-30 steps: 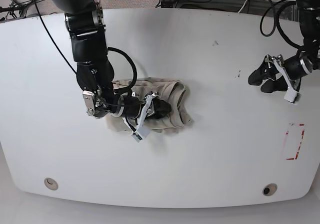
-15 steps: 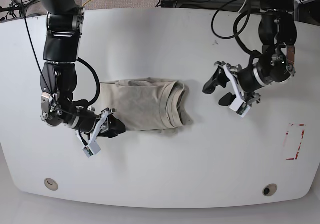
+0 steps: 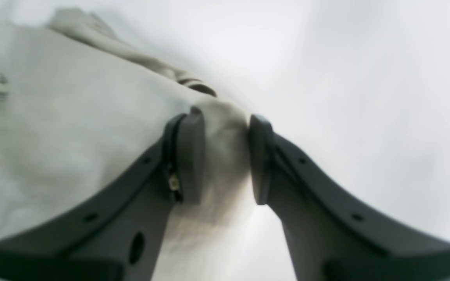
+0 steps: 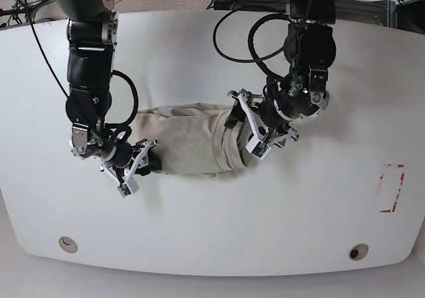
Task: Fold the T-shirt properly
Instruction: 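Grasp the folded bundle's edges with both grippers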
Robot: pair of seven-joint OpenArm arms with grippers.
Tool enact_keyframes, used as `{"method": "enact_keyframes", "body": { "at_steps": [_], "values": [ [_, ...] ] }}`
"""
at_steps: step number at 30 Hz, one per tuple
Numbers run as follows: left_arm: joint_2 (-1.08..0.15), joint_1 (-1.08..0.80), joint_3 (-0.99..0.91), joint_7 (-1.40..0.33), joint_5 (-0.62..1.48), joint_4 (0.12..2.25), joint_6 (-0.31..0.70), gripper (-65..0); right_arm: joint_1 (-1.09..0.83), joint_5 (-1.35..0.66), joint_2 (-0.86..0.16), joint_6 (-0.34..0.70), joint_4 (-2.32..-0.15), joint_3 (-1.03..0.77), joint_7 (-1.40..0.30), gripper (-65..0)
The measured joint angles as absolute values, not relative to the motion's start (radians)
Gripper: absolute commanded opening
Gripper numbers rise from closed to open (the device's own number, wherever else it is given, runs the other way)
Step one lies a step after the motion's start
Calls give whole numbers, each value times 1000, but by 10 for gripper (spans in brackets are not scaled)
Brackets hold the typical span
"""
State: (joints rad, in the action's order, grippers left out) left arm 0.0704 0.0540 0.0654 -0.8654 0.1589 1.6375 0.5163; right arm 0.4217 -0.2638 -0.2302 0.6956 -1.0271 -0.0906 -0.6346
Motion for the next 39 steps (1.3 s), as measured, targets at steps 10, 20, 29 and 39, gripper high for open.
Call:
{"method": "enact_keyframes", "body": {
  "at_steps": [10, 20, 29, 39],
  "values": [
    [49, 169, 67, -780, 116, 1394, 520, -265, 410, -206, -233, 701, -844, -99, -386, -469],
    [-55, 348, 65, -730, 108, 1157, 516, -265, 205, -230, -241, 704, -1107, -203, -490, -471],
    [-109, 410, 130, -658, 115, 1032, 523, -265, 9, -194, -76, 691, -1536, -326, -861, -471],
    [-105, 259, 98, -960, 114, 1599, 622, -265, -1, -183, -26, 698, -1793, -333, -1021, -471]
  ]
}}
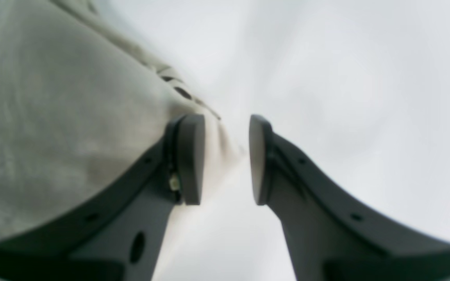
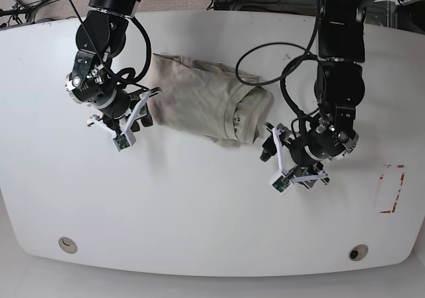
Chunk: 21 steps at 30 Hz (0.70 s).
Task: Fold the T-shirt properly
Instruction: 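Grasp the folded bundle's edges with both grippers, then rotate the folded bundle with both grippers and release the right gripper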
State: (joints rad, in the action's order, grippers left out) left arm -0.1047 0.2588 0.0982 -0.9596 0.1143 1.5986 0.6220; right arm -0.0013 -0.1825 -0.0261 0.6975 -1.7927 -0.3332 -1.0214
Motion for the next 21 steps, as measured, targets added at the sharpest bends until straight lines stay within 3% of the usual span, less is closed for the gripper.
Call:
{"method": "enact_keyframes", "body": {
  "at_steps": [7, 21],
  "values": [
    [-57, 61, 120, -1091, 137, 1927, 692, -265, 4, -202, -90, 700, -1828, -325, -1030, -471],
    [-31, -197, 116, -1183, 120, 1964, 697, -265, 52, -179, -107, 698, -1582, -310, -883, -471]
  ]
}}
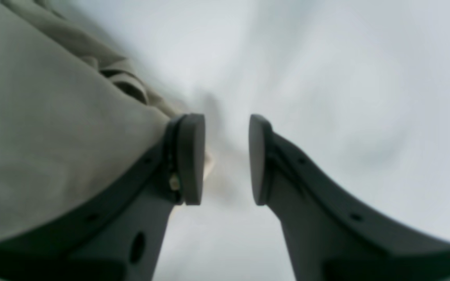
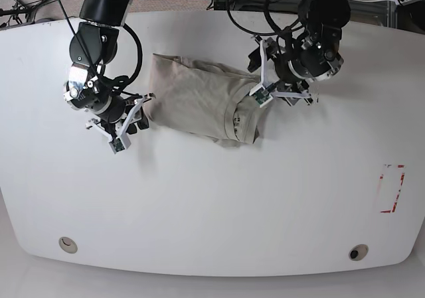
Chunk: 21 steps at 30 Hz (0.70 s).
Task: Fold the T-shirt properly
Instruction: 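Rotate the folded bundle with both grippers and release the right gripper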
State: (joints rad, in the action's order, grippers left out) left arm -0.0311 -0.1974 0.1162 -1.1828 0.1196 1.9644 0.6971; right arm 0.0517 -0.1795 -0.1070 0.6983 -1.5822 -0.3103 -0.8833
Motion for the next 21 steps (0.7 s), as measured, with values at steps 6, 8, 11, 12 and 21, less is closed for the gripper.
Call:
{"method": "enact_keyframes", "body": {
  "at_steps": [6, 8, 11, 12, 21],
  "values": [
    [-58, -171, 121, -1174, 125, 1906, 698, -265, 70, -179, -104, 698, -1487, -217, -762, -471],
    [-66, -137, 121, -1176, 119, 1848, 698, -265, 65, -182, -100, 699, -1477, -217, -760, -471],
    [-76, -62, 116, -1180, 112, 1729, 698, -265, 40, -181, -106, 696, -1481, -216, -756, -471],
    [-80, -33, 117, -1163, 115, 1689, 698, -265, 27, -181, -109, 696, -1490, -217, -751, -471],
    [-126, 199, 122, -990, 137, 1398, 705, -265, -109, -184, -103, 690, -1585, -214, -747, -471]
  ]
}}
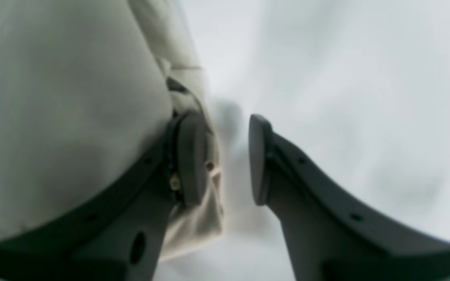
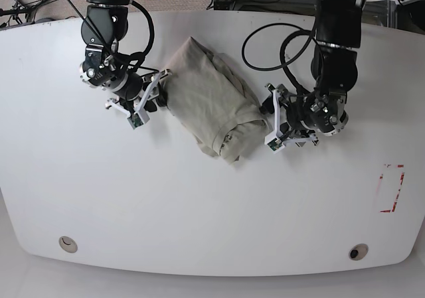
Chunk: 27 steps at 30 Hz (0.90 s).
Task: Fold the T-shirt properly
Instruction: 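Rotate the folded bundle with both grippers and release the right gripper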
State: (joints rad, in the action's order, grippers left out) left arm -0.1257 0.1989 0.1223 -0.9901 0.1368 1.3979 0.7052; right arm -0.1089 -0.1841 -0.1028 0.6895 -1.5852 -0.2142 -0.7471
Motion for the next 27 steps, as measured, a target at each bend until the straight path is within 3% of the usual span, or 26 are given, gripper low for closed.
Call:
{"method": "enact_keyframes", "body": {
  "at_steps": [11, 20, 27],
  "values": [
    [-122, 425, 123, -899, 119, 1080, 699, -265, -209, -172, -7, 690, -1796, -169, -873, -471],
    [-67, 461, 120, -906, 118, 1079, 697, -265, -206, -154, 69, 693, -1811, -39, -895, -471],
    [-104, 467, 97, -986, 120, 1310, 698, -265, -159, -112, 45, 698, -1823, -73, -891, -471]
  ]
}}
